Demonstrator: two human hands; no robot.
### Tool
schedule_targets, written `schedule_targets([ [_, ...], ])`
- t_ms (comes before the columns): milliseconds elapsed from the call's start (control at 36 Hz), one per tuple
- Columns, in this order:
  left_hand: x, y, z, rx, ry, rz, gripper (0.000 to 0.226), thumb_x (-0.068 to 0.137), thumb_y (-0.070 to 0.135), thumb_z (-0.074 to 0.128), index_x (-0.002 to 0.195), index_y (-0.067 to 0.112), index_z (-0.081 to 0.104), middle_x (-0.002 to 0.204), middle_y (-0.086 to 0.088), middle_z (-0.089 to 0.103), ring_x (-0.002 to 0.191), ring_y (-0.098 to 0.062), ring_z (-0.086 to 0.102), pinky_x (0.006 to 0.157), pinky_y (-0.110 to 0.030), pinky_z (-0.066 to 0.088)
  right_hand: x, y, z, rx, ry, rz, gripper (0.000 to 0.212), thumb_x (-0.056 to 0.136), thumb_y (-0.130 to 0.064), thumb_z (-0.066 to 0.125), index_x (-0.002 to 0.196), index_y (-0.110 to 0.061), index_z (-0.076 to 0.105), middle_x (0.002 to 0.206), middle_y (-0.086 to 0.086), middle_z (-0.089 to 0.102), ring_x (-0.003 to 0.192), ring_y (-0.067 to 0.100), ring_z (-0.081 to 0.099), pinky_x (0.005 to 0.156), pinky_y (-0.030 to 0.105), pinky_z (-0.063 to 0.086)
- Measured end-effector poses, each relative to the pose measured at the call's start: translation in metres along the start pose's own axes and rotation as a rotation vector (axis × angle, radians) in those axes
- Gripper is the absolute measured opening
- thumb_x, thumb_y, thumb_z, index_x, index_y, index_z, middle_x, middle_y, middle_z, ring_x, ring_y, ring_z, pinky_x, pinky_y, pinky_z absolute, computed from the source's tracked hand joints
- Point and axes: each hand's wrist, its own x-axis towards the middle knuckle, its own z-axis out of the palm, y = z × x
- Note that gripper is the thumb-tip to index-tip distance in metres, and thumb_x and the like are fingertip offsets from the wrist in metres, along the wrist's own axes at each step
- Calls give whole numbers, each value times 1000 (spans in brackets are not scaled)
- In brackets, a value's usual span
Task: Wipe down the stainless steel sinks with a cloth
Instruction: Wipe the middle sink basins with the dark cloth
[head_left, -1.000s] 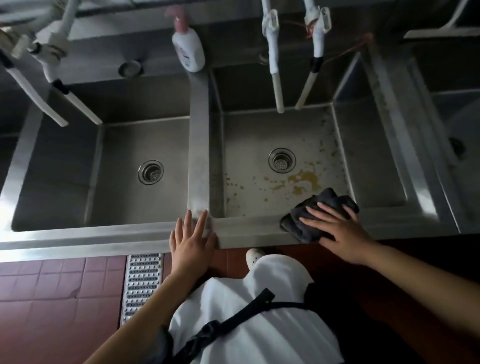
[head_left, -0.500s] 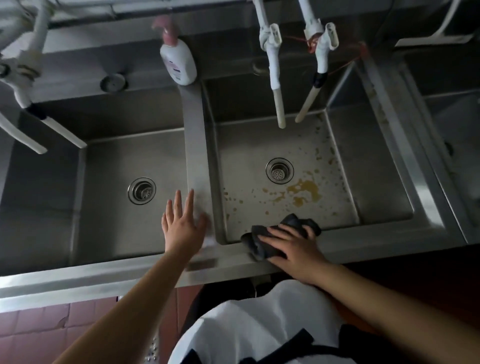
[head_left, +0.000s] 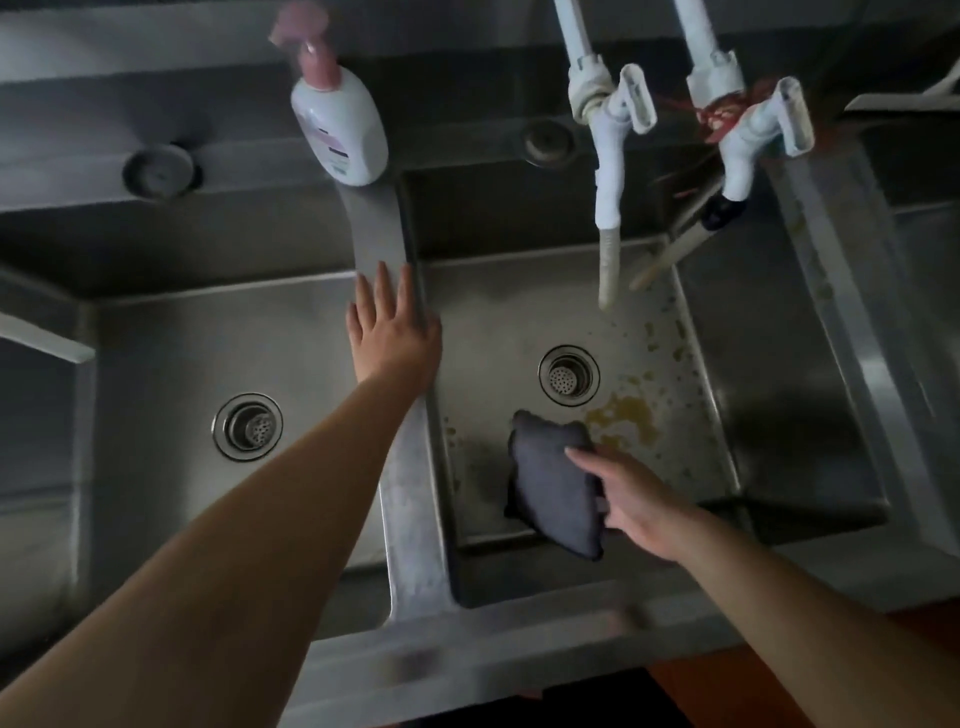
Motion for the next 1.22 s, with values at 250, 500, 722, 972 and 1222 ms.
schedule_targets([
  [250,-4,5,13,26,171,-21,70,95,51,31,159,34,9,168,0,5,155,-23,-4,125,-46,6,124,-52,-20,-191,452,-393,20,100,-24,57,117,-15,64,118,11,66,103,23,61,90,36,45],
  [500,-5,10,6,-32,231,-59,80,81,44,47,157,34,25,166,2,20,155,-22,8,123,-50,17,271,-97,19,-997,377,-682,59,101,-47,47,154,-25,34,161,6,30,149,30,23,117,53,25],
  [722,-5,12,4,-46,242,-71,81,78,44,43,156,31,29,165,1,22,154,-23,11,121,-45,18,328,-87,46,-1187,423,-470,64,100,-52,32,156,-45,1,168,-3,-8,152,30,-16,116,69,0],
  [972,-4,11,7,-39,275,-69,81,77,36,52,156,30,31,164,1,24,154,-22,14,119,-39,18,349,-143,97,-1247,399,-434,65,105,-34,39,155,-51,0,167,2,-15,151,37,-19,112,73,2],
  [1222,-5,13,7,-29,266,-82,80,79,41,46,156,30,31,165,2,23,154,-22,12,118,-43,22,339,-129,110,-1307,313,-515,63,103,-30,41,156,-47,11,168,6,-5,151,40,-16,111,76,-3],
])
